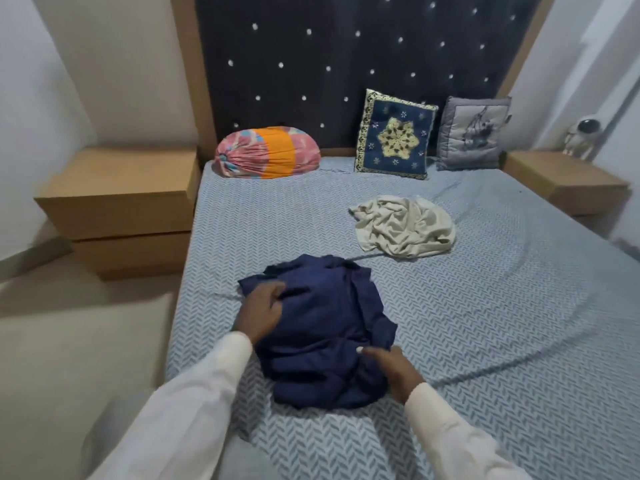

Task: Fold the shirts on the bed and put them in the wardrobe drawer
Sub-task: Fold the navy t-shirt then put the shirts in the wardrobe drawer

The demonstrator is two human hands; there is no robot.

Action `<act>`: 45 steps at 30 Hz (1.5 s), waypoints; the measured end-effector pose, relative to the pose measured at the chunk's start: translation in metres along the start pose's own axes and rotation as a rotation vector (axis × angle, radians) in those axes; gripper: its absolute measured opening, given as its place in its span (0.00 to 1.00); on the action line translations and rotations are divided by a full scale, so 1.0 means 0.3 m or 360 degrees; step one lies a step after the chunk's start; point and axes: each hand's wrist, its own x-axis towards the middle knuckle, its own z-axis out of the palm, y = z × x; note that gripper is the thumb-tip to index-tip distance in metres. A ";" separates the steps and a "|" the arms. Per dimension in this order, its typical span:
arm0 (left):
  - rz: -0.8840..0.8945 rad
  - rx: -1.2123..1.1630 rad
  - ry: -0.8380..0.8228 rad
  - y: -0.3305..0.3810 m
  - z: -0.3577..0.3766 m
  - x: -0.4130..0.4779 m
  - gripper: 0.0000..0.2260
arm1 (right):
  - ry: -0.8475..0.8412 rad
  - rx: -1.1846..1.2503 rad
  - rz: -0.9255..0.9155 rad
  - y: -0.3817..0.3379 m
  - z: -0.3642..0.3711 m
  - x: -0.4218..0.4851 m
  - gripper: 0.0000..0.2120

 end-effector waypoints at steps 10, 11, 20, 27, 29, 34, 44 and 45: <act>-0.0242 0.0924 -0.0434 -0.198 0.077 -0.199 0.19 | -0.0448 0.0140 0.0130 -0.049 0.104 -0.053 0.23; -0.0207 0.0846 -0.0443 -0.186 0.083 -0.185 0.16 | -0.0475 0.0248 0.0121 -0.081 0.093 -0.064 0.24; 0.0037 -0.0228 0.0441 0.042 -0.068 -0.049 0.05 | -0.0162 -0.0166 0.0029 -0.331 -0.272 -0.008 0.17; -0.0027 0.0602 0.0175 -0.101 -0.022 -0.127 0.36 | 0.0536 -0.1278 -0.0742 -0.259 -0.091 -0.016 0.20; -0.0105 0.0565 0.0346 -0.137 0.026 -0.203 0.30 | 0.0099 -0.1375 -0.0707 -0.192 0.030 -0.041 0.16; -0.0905 0.0565 0.0022 -0.183 0.021 -0.283 0.27 | -0.0375 -0.1996 -0.0819 0.035 0.230 0.009 0.27; -0.0346 -0.0306 0.0213 -0.105 -0.049 -0.202 0.14 | 0.0160 -0.1694 -0.0919 -0.189 0.200 0.057 0.10; -0.0356 -0.0412 0.0315 -0.081 -0.081 -0.178 0.11 | 0.0118 -0.1623 -0.0898 -0.247 0.180 0.049 0.11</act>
